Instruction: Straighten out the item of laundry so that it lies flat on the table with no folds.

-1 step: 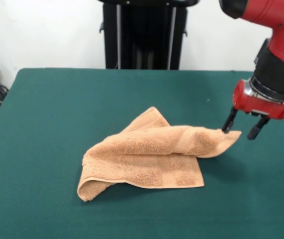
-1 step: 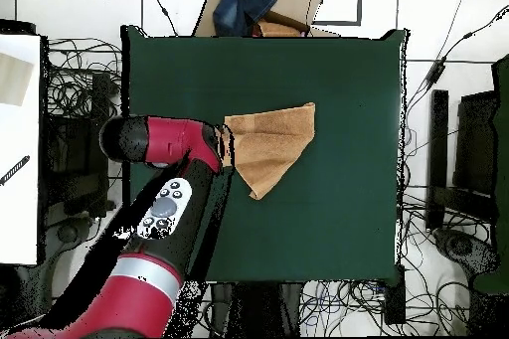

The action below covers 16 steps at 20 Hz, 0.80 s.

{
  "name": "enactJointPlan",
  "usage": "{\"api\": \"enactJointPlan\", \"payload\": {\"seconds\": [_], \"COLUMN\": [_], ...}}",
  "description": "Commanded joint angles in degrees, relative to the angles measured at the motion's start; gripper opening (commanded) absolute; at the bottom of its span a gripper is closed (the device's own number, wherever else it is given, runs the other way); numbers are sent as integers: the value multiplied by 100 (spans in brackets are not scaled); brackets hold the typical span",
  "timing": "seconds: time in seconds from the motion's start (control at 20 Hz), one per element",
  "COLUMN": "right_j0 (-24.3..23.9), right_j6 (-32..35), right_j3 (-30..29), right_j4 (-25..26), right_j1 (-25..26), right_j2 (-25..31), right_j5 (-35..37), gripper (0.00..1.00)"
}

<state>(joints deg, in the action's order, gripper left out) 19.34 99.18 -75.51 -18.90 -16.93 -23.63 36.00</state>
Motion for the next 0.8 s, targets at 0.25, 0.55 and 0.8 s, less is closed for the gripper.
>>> {"api": "enactJointPlan", "payload": {"seconds": [0.25, 0.55, 0.8], "right_j0": [-199, -71, 42], "right_j6": [1168, 1385, 1434], "right_j3": [-167, -113, -96], "right_j4": [-137, -125, -56], "right_j1": [191, 270, 292], "right_j2": [692, 446, 296], "right_j5": [-381, -152, -154], "gripper": [100, 100, 100]}}
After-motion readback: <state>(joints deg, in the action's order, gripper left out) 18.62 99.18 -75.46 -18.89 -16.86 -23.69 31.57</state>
